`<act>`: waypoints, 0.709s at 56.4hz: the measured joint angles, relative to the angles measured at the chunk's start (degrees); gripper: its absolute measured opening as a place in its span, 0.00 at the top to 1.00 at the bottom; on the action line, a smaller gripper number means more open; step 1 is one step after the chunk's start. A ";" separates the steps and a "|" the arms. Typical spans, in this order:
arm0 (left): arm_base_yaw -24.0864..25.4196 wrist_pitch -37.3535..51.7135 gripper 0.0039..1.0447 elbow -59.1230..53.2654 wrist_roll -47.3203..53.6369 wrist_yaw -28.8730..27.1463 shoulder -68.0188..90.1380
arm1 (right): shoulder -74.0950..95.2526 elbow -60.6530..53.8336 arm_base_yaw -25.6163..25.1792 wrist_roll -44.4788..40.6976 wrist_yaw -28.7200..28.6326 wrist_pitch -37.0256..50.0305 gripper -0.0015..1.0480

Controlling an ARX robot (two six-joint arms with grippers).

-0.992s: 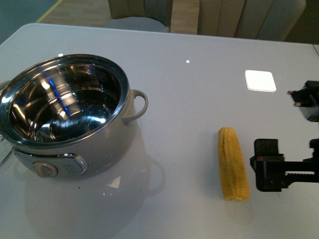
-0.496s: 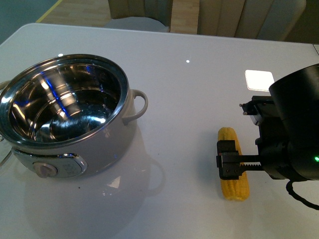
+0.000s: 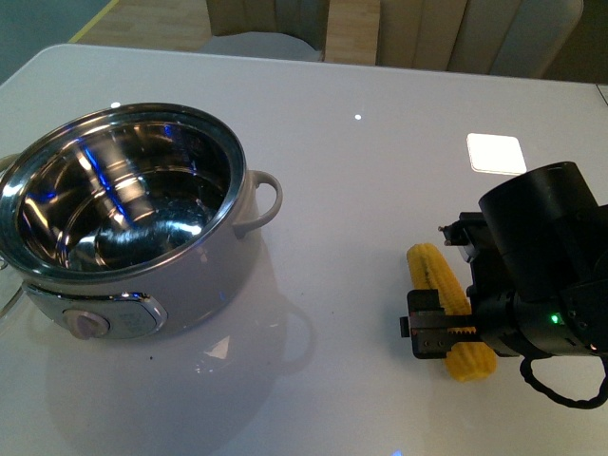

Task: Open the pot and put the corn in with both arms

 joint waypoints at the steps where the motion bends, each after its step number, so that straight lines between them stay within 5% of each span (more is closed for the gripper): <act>1: 0.00 0.00 0.06 0.00 0.00 0.00 0.00 | 0.09 0.00 0.13 -0.07 0.02 0.00 0.34; 14: 0.00 0.00 0.06 0.00 0.00 0.00 0.00 | -1.11 -0.90 0.96 -0.17 -0.87 -0.63 0.66; 40: 0.00 0.00 0.06 0.00 0.00 0.00 0.00 | -25.62 -6.64 4.98 7.02 -8.92 -9.75 0.78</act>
